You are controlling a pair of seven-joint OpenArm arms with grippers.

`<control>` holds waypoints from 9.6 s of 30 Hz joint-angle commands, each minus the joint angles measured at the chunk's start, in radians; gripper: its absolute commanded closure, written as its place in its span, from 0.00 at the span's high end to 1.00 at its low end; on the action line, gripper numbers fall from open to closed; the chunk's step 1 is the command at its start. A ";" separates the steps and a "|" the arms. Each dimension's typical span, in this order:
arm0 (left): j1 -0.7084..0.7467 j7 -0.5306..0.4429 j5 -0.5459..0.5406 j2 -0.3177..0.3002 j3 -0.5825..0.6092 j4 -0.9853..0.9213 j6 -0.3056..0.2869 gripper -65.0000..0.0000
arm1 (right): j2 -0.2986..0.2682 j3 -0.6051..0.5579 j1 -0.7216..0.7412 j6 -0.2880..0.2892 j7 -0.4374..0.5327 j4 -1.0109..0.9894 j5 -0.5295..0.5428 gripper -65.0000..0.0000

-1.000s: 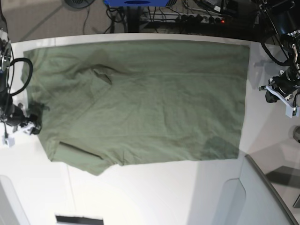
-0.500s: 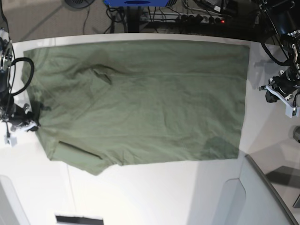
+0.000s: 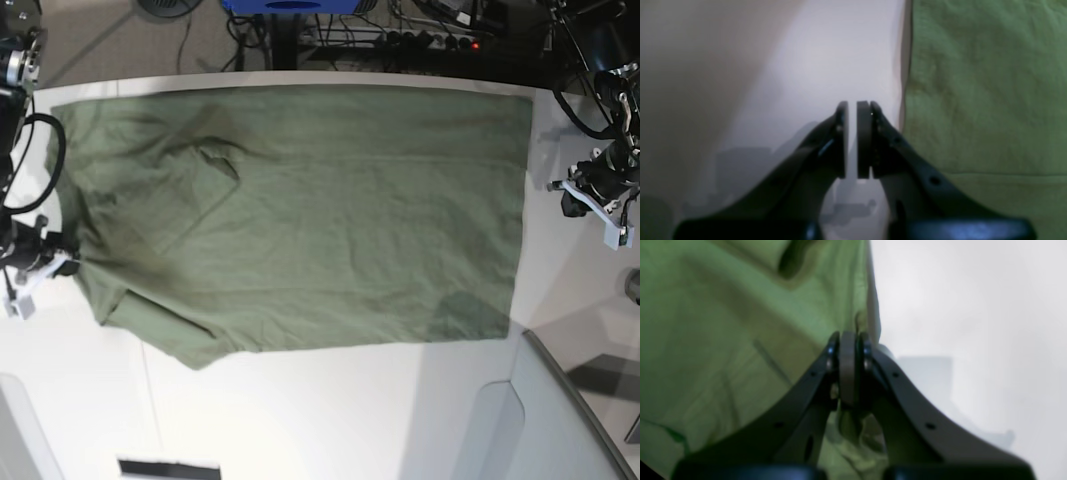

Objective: Layout the t-shirt on the table in an organized manner, then fold the t-shirt properly
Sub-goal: 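Grasp the shirt side edge near the hem with the right gripper, then grasp the opposite shirt side edge with the left gripper, then lift both held side edges and fold the hem half toward the collar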

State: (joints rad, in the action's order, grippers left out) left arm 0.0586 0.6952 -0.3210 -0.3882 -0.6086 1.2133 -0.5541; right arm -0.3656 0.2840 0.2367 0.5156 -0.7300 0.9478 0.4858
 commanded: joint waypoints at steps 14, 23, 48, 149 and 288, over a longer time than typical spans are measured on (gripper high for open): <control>-0.019 -0.018 -0.010 -0.008 -0.006 0.015 -0.002 0.08 | 0.095 0.194 -0.090 0.001 -0.308 0.225 0.009 0.23; -0.012 -0.018 -0.010 -0.012 -0.006 0.013 -0.002 0.08 | 0.089 0.183 -0.024 -0.001 -0.293 0.287 0.001 0.48; 0.007 -0.018 -0.010 -0.019 -0.015 0.015 -0.002 0.08 | 0.003 -0.025 0.318 -0.002 0.151 -0.445 -0.149 0.48; 0.016 0.106 -0.011 0.100 0.281 0.274 0.072 0.00 | 0.030 -0.032 0.293 -0.045 0.252 -0.513 -0.149 0.00; -0.395 -0.027 -0.022 0.039 0.307 -0.069 0.131 0.00 | -0.014 -0.343 0.270 -0.050 0.741 -0.442 -0.151 0.00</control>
State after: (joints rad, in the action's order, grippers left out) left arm -0.3099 0.6895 -0.3290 -0.3328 -0.2958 1.1213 -0.4187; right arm -0.3630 -0.0605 0.4812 0.4629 -0.0074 0.4953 0.3260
